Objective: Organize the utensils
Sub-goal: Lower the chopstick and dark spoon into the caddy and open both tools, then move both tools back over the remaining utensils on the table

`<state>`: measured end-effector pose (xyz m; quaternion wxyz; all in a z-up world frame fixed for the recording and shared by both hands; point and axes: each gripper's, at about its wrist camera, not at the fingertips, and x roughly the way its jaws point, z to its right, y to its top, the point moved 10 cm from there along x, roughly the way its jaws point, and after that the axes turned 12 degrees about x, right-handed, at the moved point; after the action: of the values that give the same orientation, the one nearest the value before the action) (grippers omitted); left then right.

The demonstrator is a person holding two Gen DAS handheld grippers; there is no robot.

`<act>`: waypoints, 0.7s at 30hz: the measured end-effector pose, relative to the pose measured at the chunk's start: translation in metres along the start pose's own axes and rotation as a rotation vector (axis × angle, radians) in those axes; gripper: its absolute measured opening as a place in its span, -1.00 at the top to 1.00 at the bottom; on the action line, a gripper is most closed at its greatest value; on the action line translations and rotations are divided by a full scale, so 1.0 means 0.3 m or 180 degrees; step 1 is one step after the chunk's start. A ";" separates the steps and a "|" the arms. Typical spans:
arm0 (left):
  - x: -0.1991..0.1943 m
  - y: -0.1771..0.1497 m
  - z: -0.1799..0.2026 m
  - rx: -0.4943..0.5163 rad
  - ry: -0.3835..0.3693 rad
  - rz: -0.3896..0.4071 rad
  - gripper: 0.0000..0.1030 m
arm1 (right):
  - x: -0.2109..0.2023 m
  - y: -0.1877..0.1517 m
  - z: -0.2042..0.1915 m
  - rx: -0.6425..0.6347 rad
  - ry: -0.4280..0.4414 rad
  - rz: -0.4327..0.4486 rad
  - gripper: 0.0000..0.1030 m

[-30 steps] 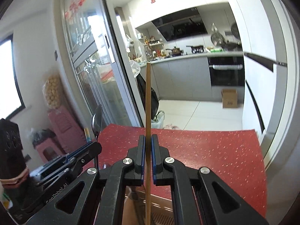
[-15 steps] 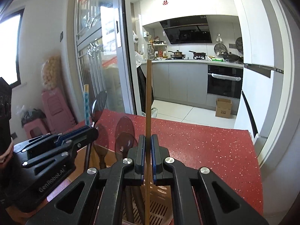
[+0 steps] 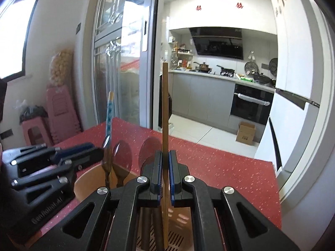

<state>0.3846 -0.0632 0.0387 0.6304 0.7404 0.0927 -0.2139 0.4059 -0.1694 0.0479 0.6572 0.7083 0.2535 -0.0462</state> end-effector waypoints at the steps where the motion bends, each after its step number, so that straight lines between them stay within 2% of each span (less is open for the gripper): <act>1: -0.005 -0.002 -0.005 -0.0005 0.0006 -0.0006 0.20 | 0.001 -0.011 0.000 0.0023 0.0000 -0.0037 0.88; 7: -0.040 -0.010 -0.026 -0.0025 0.0025 -0.0059 0.20 | -0.001 -0.048 0.035 0.0224 0.0052 -0.0260 0.87; 9: -0.054 -0.016 -0.031 -0.0023 0.0024 -0.0088 0.20 | -0.005 -0.052 0.042 0.0278 0.0073 -0.0323 0.78; 11: -0.069 -0.022 -0.035 -0.0018 0.0012 -0.0117 0.20 | -0.018 -0.052 0.046 0.0315 0.0070 -0.0344 0.51; 15: -0.106 -0.051 -0.041 0.0014 0.0002 -0.0225 0.20 | -0.066 -0.052 0.048 0.0421 0.0085 -0.0354 0.40; 17: -0.123 -0.073 -0.042 0.0009 -0.0028 -0.0289 0.20 | -0.098 -0.057 0.044 0.0470 0.0104 -0.0374 0.22; 21: -0.165 -0.125 -0.044 0.0002 -0.0030 -0.0456 0.20 | -0.170 -0.080 0.037 0.0577 0.0119 -0.0422 0.11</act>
<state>0.3277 -0.0367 0.0281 0.6137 0.7310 0.1425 -0.2620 0.3546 -0.1949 0.0449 0.5811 0.7473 0.3068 -0.0991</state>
